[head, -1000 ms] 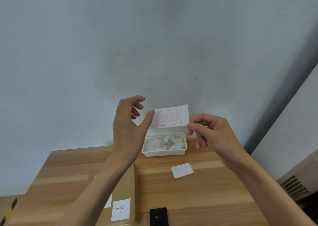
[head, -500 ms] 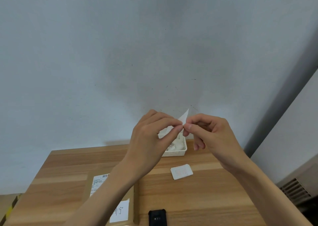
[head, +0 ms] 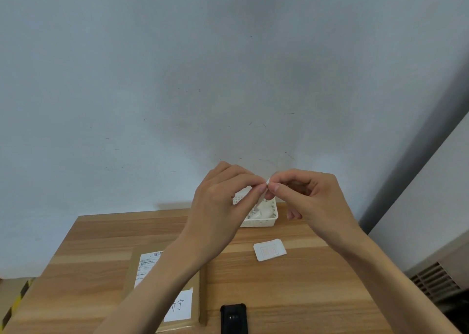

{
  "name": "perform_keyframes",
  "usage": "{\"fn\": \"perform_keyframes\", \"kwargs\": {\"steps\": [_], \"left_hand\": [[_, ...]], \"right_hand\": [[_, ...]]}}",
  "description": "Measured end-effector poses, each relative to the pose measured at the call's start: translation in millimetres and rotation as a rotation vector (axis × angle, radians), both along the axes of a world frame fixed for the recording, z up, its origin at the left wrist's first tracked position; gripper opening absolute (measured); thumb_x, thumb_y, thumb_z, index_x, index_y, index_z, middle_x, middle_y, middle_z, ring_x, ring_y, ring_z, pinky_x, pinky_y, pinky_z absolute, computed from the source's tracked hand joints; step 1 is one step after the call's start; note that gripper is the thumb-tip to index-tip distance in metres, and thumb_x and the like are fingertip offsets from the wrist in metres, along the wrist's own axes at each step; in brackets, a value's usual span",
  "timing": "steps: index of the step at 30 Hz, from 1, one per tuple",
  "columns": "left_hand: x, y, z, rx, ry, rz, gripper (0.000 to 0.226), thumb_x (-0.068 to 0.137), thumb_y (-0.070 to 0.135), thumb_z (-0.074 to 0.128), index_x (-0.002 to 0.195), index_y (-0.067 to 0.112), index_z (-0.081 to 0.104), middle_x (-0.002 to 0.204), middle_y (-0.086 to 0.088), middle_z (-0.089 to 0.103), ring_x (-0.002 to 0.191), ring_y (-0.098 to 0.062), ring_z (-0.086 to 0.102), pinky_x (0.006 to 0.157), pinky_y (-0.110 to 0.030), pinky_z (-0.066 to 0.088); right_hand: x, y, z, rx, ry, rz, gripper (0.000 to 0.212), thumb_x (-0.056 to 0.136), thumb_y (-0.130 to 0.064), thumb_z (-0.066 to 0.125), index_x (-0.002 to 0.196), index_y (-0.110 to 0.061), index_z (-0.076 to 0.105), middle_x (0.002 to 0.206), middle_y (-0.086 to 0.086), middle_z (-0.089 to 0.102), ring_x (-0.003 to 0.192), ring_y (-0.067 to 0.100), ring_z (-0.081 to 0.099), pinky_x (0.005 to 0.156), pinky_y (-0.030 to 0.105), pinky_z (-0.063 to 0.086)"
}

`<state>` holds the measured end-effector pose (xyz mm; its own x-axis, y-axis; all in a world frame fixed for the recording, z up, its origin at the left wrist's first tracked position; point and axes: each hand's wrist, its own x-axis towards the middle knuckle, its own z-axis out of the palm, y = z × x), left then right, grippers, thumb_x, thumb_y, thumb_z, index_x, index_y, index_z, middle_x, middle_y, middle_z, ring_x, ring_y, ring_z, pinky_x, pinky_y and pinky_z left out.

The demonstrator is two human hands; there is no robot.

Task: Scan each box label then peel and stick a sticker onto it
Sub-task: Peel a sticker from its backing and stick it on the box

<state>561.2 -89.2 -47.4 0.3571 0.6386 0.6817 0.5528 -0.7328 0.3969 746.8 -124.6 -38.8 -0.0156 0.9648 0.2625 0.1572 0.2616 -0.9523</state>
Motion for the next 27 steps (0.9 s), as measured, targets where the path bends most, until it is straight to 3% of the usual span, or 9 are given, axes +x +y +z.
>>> {"fn": "perform_keyframes", "kwargs": {"steps": [3, 6, 10, 16, 20, 24, 27], "left_hand": [[-0.6, -0.1, -0.8, 0.025, 0.009, 0.011, 0.017, 0.095, 0.029, 0.065, 0.096, 0.017, 0.078, 0.092, 0.009, 0.07, 0.088, -0.009, 0.057, 0.074, -0.025, 0.048], [-0.8, -0.7, -1.1, 0.045, 0.026, 0.027, 0.015, 0.095, 0.028, 0.067, 0.096, 0.017, 0.076, 0.092, 0.008, 0.069, 0.088, -0.009, 0.057, 0.075, -0.025, 0.049], [-1.3, -0.3, -2.5, 0.099, 0.059, 0.038, 0.018, 0.095, 0.029, 0.065, 0.093, 0.016, 0.078, 0.089, 0.007, 0.071, 0.086, -0.013, 0.058, 0.072, -0.029, 0.05], [-3.1, 1.3, -6.1, 0.081, 0.058, 0.034, 0.019, 0.095, 0.03, 0.064, 0.094, 0.018, 0.078, 0.089, 0.008, 0.071, 0.086, -0.013, 0.058, 0.071, -0.03, 0.05], [-3.8, 2.8, -6.5, 0.055, 0.057, 0.029, 0.021, 0.095, 0.032, 0.062, 0.094, 0.019, 0.078, 0.088, 0.009, 0.07, 0.086, -0.011, 0.057, 0.072, -0.028, 0.049], [-4.3, 3.8, -6.5, 0.025, 0.051, 0.023, 0.022, 0.095, 0.033, 0.062, 0.094, 0.019, 0.079, 0.088, 0.01, 0.07, 0.086, -0.011, 0.057, 0.072, -0.029, 0.049], [-4.2, 3.2, -6.0, -0.014, 0.03, 0.017, 0.022, 0.095, 0.034, 0.062, 0.094, 0.02, 0.079, 0.087, 0.011, 0.069, 0.086, -0.011, 0.058, 0.072, -0.028, 0.049]], "right_hand": [[-0.2, -0.7, -0.2, 0.017, -0.053, -0.021, 0.013, 0.093, -0.012, 0.068, 0.088, -0.018, 0.078, 0.076, 0.003, 0.075, 0.052, 0.016, 0.049, 0.049, 0.028, 0.048], [-1.2, -1.6, -1.3, 0.029, -0.138, -0.057, 0.014, 0.093, -0.015, 0.068, 0.087, -0.024, 0.077, 0.075, -0.003, 0.074, 0.059, 0.035, 0.051, 0.053, 0.039, 0.048], [-3.3, -1.8, -3.4, 0.039, -0.184, -0.074, 0.014, 0.093, -0.017, 0.068, 0.085, -0.025, 0.076, 0.074, -0.007, 0.073, 0.061, 0.034, 0.051, 0.057, 0.047, 0.049], [-3.6, -2.6, -4.2, 0.047, -0.217, -0.065, 0.014, 0.094, -0.016, 0.068, 0.086, -0.024, 0.077, 0.075, -0.009, 0.072, 0.057, 0.029, 0.045, 0.055, 0.049, 0.049], [-4.9, -1.5, -5.3, 0.065, -0.256, -0.082, 0.015, 0.093, -0.016, 0.068, 0.085, -0.026, 0.077, 0.063, -0.015, 0.066, 0.052, 0.024, 0.04, 0.052, 0.042, 0.044], [-5.4, -0.5, -5.2, 0.069, -0.285, -0.086, 0.015, 0.093, -0.013, 0.068, 0.085, -0.022, 0.077, 0.052, -0.025, 0.055, 0.048, 0.009, 0.034, 0.051, 0.018, 0.032], [-6.2, -0.6, -6.6, 0.065, -0.272, -0.086, 0.016, 0.093, -0.014, 0.068, 0.084, -0.025, 0.076, 0.061, -0.02, 0.063, 0.05, 0.01, 0.037, 0.051, 0.022, 0.035]]}}
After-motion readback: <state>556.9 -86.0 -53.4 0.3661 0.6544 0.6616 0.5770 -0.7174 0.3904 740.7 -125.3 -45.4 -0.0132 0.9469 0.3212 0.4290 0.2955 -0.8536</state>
